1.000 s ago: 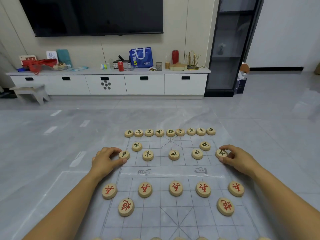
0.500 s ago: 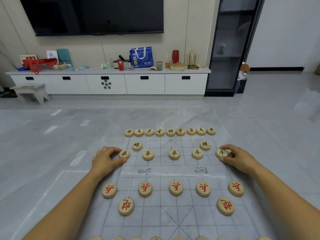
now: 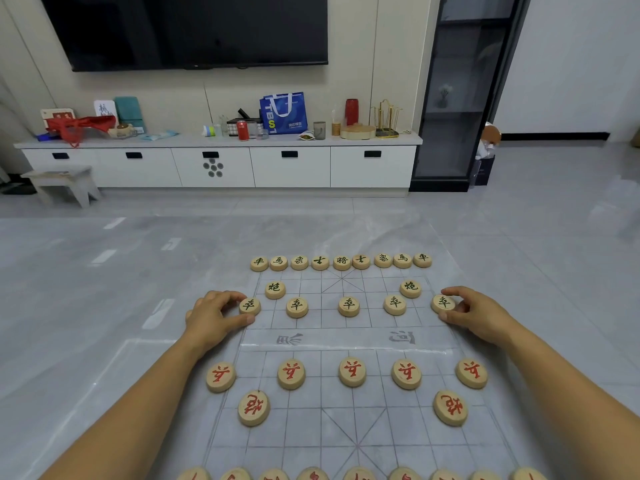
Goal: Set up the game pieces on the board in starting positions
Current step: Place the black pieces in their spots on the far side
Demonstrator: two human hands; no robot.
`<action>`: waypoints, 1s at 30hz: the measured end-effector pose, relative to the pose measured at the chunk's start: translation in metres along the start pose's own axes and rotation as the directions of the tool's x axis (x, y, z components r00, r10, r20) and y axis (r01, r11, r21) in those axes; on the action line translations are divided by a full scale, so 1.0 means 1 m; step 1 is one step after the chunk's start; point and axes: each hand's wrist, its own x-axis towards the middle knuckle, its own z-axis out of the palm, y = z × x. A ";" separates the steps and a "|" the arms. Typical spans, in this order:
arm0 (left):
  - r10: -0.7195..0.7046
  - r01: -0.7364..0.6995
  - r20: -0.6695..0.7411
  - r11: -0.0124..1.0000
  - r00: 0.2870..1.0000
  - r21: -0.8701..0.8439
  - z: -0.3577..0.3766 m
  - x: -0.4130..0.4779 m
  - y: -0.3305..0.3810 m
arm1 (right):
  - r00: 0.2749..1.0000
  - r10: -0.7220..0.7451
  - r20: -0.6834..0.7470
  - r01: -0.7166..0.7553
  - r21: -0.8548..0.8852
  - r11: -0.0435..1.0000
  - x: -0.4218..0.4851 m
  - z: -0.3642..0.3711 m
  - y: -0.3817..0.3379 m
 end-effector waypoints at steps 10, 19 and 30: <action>0.000 0.000 -0.001 1.000 1.000 0.007 0.000 0.000 0.000 | 1.000 0.009 0.012 -0.010 0.038 0.999 0.000 0.000 0.002; -0.013 0.013 -0.018 1.000 1.000 0.028 0.001 -0.001 0.004 | 1.000 -0.024 -0.019 0.024 -0.001 1.000 -0.001 0.001 0.001; -0.031 0.031 -0.013 0.999 0.999 0.027 0.000 -0.002 0.004 | 1.000 0.004 -0.016 -0.003 0.014 1.000 -0.001 0.001 0.000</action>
